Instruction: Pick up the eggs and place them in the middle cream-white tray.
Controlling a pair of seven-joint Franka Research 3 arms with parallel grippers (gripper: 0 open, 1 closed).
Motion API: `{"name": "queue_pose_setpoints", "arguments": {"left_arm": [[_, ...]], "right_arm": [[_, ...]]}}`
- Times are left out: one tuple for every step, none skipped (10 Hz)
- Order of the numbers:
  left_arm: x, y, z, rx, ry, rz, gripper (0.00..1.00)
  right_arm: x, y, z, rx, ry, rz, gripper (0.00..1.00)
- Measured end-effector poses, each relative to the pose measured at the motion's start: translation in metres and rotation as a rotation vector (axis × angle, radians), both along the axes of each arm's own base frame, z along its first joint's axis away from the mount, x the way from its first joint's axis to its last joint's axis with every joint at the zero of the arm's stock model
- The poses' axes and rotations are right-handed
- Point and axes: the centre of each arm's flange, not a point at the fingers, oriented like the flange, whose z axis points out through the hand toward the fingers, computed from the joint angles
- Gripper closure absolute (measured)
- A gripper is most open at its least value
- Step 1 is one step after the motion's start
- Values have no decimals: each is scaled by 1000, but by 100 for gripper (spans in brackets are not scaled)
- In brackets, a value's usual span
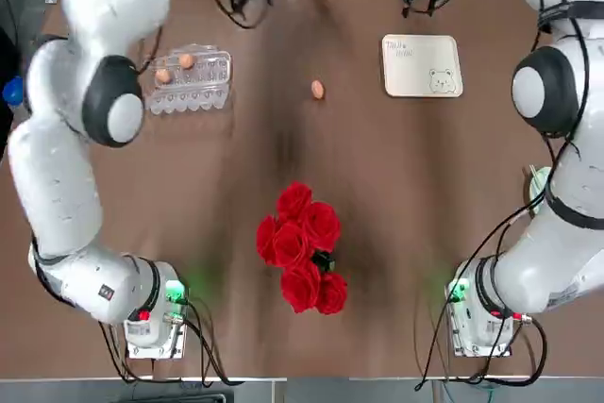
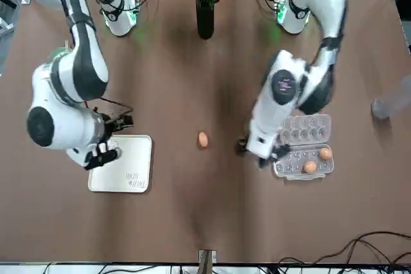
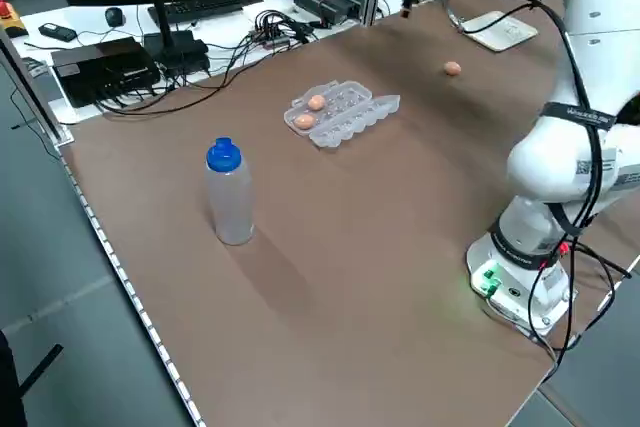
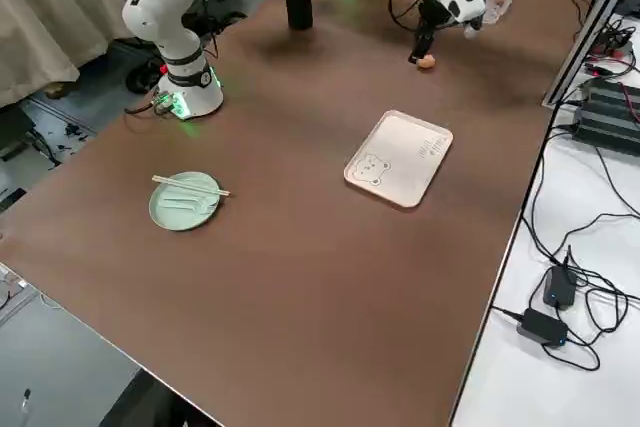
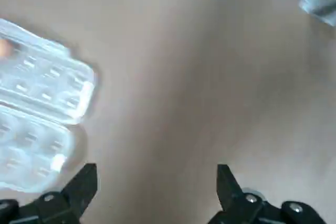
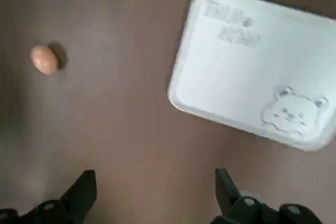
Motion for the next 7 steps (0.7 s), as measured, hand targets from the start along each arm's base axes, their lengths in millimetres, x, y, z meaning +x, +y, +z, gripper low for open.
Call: {"name": "queue_pose_setpoints", "arguments": {"left_arm": [[2,32,3,39,-4,5,0],[3,57,0,71,5,-15,0],[5,81,-7,92,23,-42,0],[7,108,-18,108,48,-71,0],[10,137,-29,118,71,-94,0],[15,171,-37,121,81,-104,0],[20,205,-41,119,75,-102,0]], "right_arm": [[3,29,-10,35,-33,-53,0],[2,63,-25,45,-60,-107,0],[-5,102,-45,42,-73,-137,0],[-17,140,-63,36,-78,-139,0],[-33,176,-78,34,-89,-132,0],[-49,203,-93,35,-107,-131,0],[-64,222,-111,33,-121,-132,0]]}}
